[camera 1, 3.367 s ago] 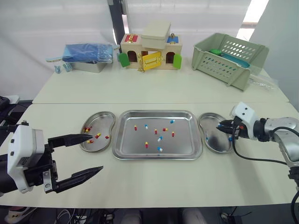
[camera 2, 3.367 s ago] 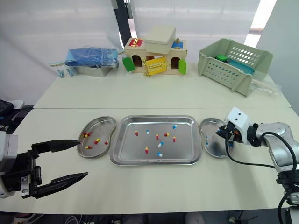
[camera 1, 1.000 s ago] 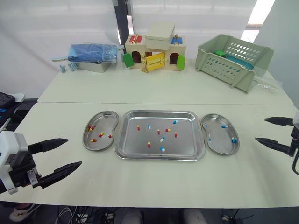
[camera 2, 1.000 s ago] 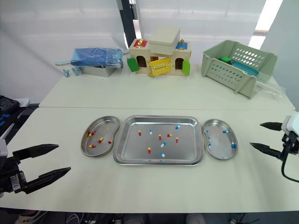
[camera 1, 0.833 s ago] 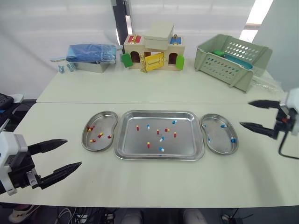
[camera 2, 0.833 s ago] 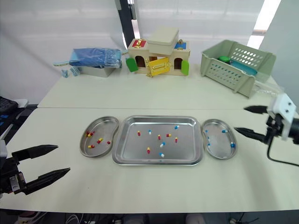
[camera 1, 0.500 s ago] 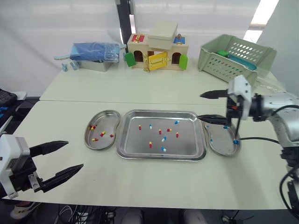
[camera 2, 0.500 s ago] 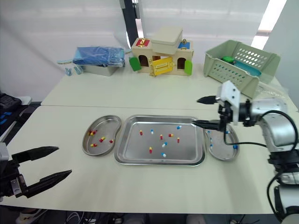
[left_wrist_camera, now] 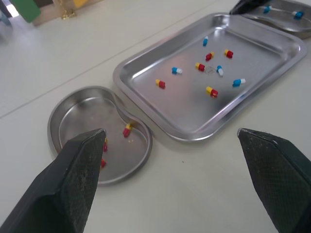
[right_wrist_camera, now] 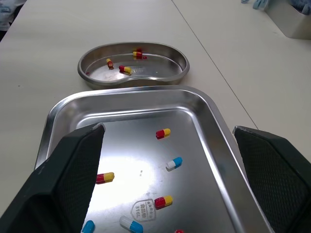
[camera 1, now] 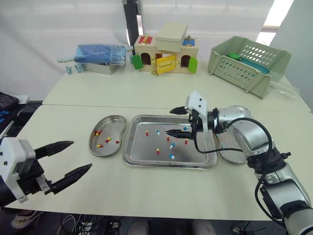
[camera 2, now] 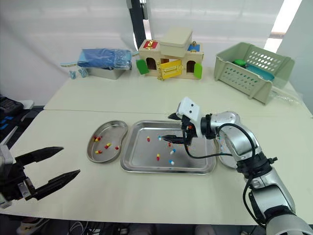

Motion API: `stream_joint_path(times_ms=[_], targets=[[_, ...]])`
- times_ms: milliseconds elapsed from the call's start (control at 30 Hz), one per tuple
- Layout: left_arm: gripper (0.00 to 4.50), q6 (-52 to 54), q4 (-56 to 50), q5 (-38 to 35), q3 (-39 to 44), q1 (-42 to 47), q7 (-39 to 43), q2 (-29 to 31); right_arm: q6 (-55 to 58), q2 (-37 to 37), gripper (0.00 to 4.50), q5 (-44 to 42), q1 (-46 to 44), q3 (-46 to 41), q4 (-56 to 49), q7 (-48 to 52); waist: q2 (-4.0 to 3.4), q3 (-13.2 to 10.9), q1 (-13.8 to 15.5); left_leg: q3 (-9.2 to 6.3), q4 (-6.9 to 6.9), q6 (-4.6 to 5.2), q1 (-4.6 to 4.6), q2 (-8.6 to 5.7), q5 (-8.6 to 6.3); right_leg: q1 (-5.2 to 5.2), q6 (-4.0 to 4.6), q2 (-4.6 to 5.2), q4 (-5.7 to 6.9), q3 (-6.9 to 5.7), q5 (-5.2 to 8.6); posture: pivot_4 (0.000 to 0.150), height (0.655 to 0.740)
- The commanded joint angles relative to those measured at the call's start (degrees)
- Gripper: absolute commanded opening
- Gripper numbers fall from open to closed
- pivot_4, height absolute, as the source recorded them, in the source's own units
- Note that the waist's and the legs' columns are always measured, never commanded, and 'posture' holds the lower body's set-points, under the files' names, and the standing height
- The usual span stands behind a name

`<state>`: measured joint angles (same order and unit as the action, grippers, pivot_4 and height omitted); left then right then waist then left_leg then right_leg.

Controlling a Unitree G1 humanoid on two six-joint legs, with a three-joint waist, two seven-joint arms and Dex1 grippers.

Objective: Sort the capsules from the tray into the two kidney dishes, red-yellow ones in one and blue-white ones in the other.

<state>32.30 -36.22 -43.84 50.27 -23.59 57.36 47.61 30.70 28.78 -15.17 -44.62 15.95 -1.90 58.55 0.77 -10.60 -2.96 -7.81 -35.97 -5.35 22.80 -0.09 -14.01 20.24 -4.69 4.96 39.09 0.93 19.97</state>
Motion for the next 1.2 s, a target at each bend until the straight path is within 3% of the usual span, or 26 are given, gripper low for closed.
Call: stream_joint_path(times_ms=[33,300,533,700,967,1067,1200], targets=[[4.50,0.03,1.15,0.66,-6.11,6.27,-2.00,4.12,-0.79,4.63,4.47,-1.93,3.35,-4.97,-7.13,1.40,0.01,0.00,0.37,-0.06,-0.01,0.05,0.00,-0.03,-0.03,-0.02,0.00,0.01,-0.01,-0.05,0.00,0.150,0.7400],[4.50,-3.43,14.83,9.91,-30.49,29.29,-0.79,10.21,3.22,14.22,4.47,-10.00,18.14,-19.84,-24.78,-0.02,0.01,0.00,0.28,-0.03,0.02,0.17,0.00,-0.02,-0.09,-0.01,0.00,-0.02,0.00,-0.04,0.00,0.150,0.7400],[4.50,-9.41,33.40,21.46,-48.98,48.91,6.48,7.92,5.32,19.73,4.47,-11.25,38.62,-34.45,-37.93,-2.94,0.02,-0.01,-0.09,-0.03,0.03,0.18,0.02,-0.02,-0.09,-0.01,-0.01,-0.05,0.01,-0.06,0.00,0.150,0.7400],[4.50,-13.34,46.21,28.02,-56.68,59.54,9.99,3.27,6.28,18.58,4.47,-11.42,50.78,-41.08,-44.92,-6.17,0.05,-0.01,0.08,0.03,-0.10,0.18,0.03,-0.11,-0.08,-0.06,-0.06,0.01,0.01,-0.01,-0.02,0.150,0.7400],[4.50,-15.64,57.39,33.11,-62.06,67.81,14.19,-3.55,6.23,16.58,4.47,-11.09,58.13,-42.69,-49.69,-11.42,0.08,-0.01,-0.56,0.01,-0.12,0.13,0.04,-0.11,-0.05,-0.08,-0.06,0.00,0.01,-0.02,-0.02,0.150,0.7400],[3.95,-16.28,59.15,34.13,-62.83,68.82,15.56,-4.90,6.05,16.36,4.50,-11.09,59.14,-42.65,-50.46,-12.58,0.08,-0.01,-0.44,-0.03,-0.11,0.00,0.03,-0.10,0.03,-0.08,-0.06,0.00,0.02,-0.05,-0.02,0.150,0.7400],[2.67,-19.05,61.79,37.40,-63.51,69.10,14.14,-5.49,5.90,16.46,4.50,-11.43,59.80,-42.75,-50.98,-13.53,0.09,-0.01,-0.45,-0.03,-0.12,0.00,0.04,-0.11,0.03,-0.09,-0.06,0.00,0.01,-0.04,-0.02,0.150,0.7400]])
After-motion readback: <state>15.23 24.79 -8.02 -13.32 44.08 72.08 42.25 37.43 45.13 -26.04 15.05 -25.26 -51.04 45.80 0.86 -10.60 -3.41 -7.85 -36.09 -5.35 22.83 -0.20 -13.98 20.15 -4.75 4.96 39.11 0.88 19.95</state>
